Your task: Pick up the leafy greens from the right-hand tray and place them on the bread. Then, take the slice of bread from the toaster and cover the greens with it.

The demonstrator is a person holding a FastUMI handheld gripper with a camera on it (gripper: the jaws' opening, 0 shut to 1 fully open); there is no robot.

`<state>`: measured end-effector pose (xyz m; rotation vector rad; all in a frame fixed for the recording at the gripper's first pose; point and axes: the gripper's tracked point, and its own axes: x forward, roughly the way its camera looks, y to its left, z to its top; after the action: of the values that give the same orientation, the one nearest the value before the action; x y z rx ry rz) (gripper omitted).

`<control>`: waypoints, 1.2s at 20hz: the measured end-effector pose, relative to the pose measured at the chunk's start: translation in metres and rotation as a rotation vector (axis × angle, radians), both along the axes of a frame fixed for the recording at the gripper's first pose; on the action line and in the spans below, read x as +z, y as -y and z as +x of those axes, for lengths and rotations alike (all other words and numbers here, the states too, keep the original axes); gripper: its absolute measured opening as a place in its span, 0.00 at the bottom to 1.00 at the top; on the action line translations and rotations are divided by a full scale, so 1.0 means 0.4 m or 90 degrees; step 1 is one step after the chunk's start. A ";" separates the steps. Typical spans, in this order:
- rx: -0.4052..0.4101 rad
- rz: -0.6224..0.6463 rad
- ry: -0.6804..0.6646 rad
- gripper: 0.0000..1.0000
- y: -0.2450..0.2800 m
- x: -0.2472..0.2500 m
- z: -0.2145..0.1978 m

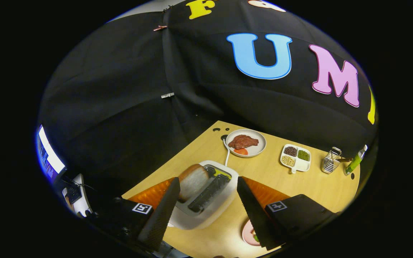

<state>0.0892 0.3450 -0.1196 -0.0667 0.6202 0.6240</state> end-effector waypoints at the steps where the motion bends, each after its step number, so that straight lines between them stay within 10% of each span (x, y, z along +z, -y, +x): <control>1: 0.008 -0.004 -0.001 0.99 -0.026 0.000 -0.005; 16: -0.001 -0.150 -0.003 0.96 -0.147 -0.199 0.025; 20: 0.006 -0.168 -0.015 0.83 -0.149 -0.219 0.026; 24: 0.013 -0.163 -0.023 0.48 -0.154 -0.224 0.020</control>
<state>0.0973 0.4067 -0.2092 -0.3018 0.7331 0.5645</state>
